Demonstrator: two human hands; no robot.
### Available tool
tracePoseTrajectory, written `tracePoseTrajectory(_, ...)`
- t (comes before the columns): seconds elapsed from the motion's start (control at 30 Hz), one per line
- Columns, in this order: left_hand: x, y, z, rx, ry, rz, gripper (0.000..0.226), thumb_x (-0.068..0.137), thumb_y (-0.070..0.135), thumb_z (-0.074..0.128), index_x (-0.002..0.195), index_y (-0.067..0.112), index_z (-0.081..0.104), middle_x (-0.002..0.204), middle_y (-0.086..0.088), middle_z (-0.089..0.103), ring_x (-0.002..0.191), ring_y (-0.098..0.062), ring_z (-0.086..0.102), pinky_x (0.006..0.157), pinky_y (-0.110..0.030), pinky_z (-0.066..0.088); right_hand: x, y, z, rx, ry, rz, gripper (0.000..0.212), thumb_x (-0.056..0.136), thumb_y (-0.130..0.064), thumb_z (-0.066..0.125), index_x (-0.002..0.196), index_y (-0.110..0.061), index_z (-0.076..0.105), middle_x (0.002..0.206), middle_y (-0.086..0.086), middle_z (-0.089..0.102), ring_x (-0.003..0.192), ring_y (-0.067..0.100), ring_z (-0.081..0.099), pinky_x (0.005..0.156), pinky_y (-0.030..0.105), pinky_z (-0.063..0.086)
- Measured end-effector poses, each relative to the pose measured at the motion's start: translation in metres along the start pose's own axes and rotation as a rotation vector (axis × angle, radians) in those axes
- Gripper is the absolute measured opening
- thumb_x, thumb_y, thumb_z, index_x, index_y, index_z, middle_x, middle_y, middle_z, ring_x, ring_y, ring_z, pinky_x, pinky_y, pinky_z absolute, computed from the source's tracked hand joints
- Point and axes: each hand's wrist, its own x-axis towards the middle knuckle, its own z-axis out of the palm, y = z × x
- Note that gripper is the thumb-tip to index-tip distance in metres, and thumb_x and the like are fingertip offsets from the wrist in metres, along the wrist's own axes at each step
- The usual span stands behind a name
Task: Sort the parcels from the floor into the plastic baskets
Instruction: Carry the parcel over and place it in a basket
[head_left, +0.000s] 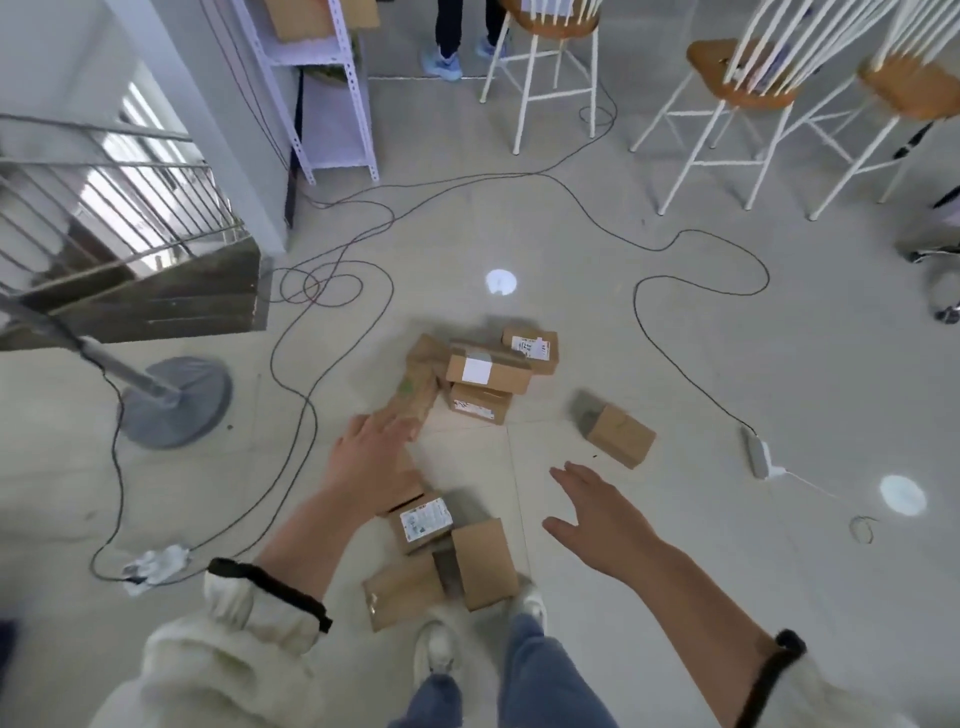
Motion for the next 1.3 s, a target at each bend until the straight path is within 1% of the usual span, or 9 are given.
tracePoseTrajectory(0.3,0.110,-0.059,0.126,-0.066,-0.025,-0.163,0.061,0.084,0.032,0.060,0.141,0.027,0.037,0.146,0.001,0.035,0.133,-0.024,0.029,0.104,-0.041,0.035,0.192,0.017,0.072,-0.215,-0.145,-0.138,0.062,0.095,-0.038,0.046,0.149,-0.021,0.021,0.157,0.000,0.016,0.139,0.023,0.028,0.110,0.036,0.031)
tracePoseTrajectory(0.6,0.243,-0.210,0.390,0.123,-0.122,-0.193,0.067,0.087,0.034,0.056,0.146,0.032,0.025,0.153,0.000,0.020,0.135,-0.026,0.026,0.103,-0.040,0.036,0.451,0.027,0.303,-0.536,-0.199,-0.321,0.037,0.093,-0.020,0.049,0.129,-0.013,0.045,0.129,0.008,0.044,0.112,0.028,0.049,0.083,0.035,0.042)
tracePoseTrajectory(0.77,0.299,-0.285,0.494,0.054,-0.074,-0.302,0.072,0.087,0.041,0.058,0.147,0.033,0.018,0.152,0.003,0.022,0.127,-0.026,0.040,0.094,-0.040,0.043,0.572,0.030,0.377,-0.477,-0.110,-0.453,0.033,0.094,-0.023,0.046,0.123,-0.009,0.050,0.126,0.013,0.051,0.116,0.030,0.049,0.091,0.036,0.044)
tracePoseTrajectory(0.9,0.319,-0.313,0.549,-0.124,0.089,-0.397,0.074,0.086,0.049,0.056,0.148,0.032,0.019,0.148,-0.002,0.032,0.121,-0.026,0.050,0.091,-0.037,0.043,0.615,0.029,0.410,-0.135,-0.125,-0.357,0.041,0.094,-0.034,0.052,0.124,-0.007,0.056,0.125,0.013,0.058,0.111,0.026,0.055,0.087,0.028,0.042)
tracePoseTrajectory(0.97,0.320,-0.312,0.565,-0.411,0.153,-0.451,0.074,0.086,0.037,0.063,0.147,0.029,0.022,0.138,-0.006,0.048,0.119,-0.027,0.052,0.089,-0.030,0.041,0.618,0.027,0.421,0.165,-0.238,-0.204,0.034,0.091,-0.037,0.055,0.109,-0.009,0.060,0.112,0.014,0.063,0.093,0.024,0.059,0.072,0.028,0.044)
tracePoseTrajectory(1.03,0.319,-0.306,0.572,-0.592,0.234,-0.505,0.074,0.085,0.027,0.066,0.146,0.025,0.024,0.127,-0.007,0.058,0.114,-0.028,0.055,0.082,-0.027,0.039,0.612,0.023,0.428,0.441,-0.355,-0.048,0.033,0.092,-0.034,0.056,0.113,-0.008,0.056,0.104,0.010,0.060,0.088,0.023,0.060,0.070,0.028,0.049)
tracePoseTrajectory(1.13,0.325,-0.305,0.569,-0.607,0.236,-0.588,0.061,0.083,0.023,0.068,0.136,0.014,0.038,0.120,-0.008,0.062,0.109,-0.028,0.057,0.081,-0.029,0.041,0.606,0.012,0.435,0.706,-0.367,0.098,0.038,0.092,-0.025,0.058,0.122,-0.004,0.051,0.098,0.009,0.057,0.094,0.025,0.060,0.084,0.032,0.051)
tracePoseTrajectory(1.23,0.342,-0.323,0.555,-0.494,0.169,-0.618,0.042,0.083,0.025,0.066,0.121,0.012,0.053,0.117,-0.008,0.062,0.108,-0.027,0.057,0.084,-0.031,0.042,0.603,-0.004,0.445,0.879,-0.479,0.201,0.036,0.094,-0.023,0.053,0.121,0.001,0.051,0.086,0.011,0.058,0.083,0.024,0.062,0.072,0.025,0.052)
tracePoseTrajectory(1.3,0.353,-0.336,0.545,-0.426,0.124,-0.582,0.042,0.082,0.023,0.065,0.122,0.013,0.055,0.119,-0.007,0.061,0.110,-0.026,0.055,0.090,-0.032,0.043,0.602,-0.012,0.453,0.981,-0.614,0.260,0.034,0.095,-0.026,0.050,0.115,0.002,0.050,0.089,0.017,0.059,0.100,0.032,0.063,0.076,0.028,0.051)
